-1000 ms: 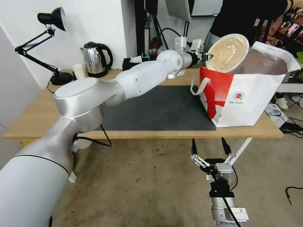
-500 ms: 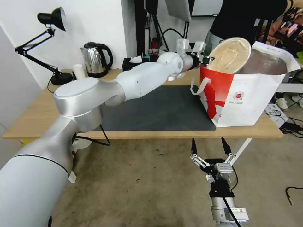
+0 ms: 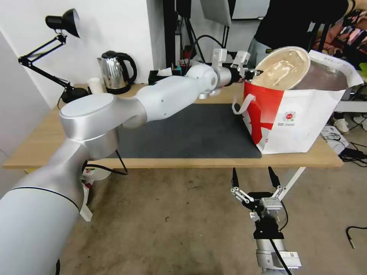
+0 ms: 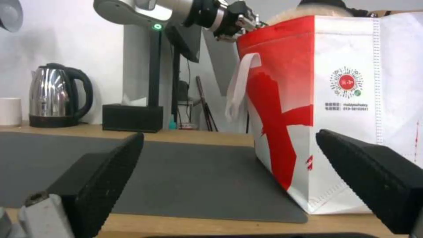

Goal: Pick up the trash from the table and place it into the takeout bag.

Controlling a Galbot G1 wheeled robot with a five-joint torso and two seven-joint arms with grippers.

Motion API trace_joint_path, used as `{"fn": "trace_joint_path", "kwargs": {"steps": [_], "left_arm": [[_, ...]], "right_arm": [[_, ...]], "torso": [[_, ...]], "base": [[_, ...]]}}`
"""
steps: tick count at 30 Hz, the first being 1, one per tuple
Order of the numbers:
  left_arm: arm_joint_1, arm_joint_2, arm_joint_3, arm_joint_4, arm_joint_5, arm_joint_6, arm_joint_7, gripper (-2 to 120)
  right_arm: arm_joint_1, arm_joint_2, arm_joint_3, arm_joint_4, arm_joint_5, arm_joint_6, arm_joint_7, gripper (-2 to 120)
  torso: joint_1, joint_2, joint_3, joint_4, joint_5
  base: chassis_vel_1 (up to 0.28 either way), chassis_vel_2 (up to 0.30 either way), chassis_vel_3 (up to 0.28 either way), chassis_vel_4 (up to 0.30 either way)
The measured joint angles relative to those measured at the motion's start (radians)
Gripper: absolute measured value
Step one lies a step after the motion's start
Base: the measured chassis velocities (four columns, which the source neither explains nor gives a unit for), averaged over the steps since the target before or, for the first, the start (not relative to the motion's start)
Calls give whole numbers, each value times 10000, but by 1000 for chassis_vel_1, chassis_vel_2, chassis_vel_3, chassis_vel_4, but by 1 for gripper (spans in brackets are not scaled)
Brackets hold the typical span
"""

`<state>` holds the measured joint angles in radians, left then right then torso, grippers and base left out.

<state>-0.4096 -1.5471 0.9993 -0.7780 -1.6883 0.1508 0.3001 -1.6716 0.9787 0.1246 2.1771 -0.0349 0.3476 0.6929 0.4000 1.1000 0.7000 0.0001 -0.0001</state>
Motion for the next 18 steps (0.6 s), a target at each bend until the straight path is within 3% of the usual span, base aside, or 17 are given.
{"fn": "trace_joint_path", "kwargs": {"steps": [5, 9, 18], "left_arm": [[-9, 70, 22, -52, -10, -1, 3, 33], [-17, 128, 25, -81, -35, 4, -8, 54], [-16, 244, 35, -118, -42, 12, -41, 85]], "right_arm": [[0, 0, 0, 0, 0, 0, 0, 100], [0, 0, 0, 0, 0, 0, 0, 100], [0, 0, 0, 0, 0, 0, 0, 100]], "torso": [[0, 0, 0, 0, 0], [0, 0, 0, -1, 0], [0, 0, 0, -1, 0]], "base": [[0, 0, 0, 0], [0, 0, 0, 0], [0, 0, 0, 0]]}}
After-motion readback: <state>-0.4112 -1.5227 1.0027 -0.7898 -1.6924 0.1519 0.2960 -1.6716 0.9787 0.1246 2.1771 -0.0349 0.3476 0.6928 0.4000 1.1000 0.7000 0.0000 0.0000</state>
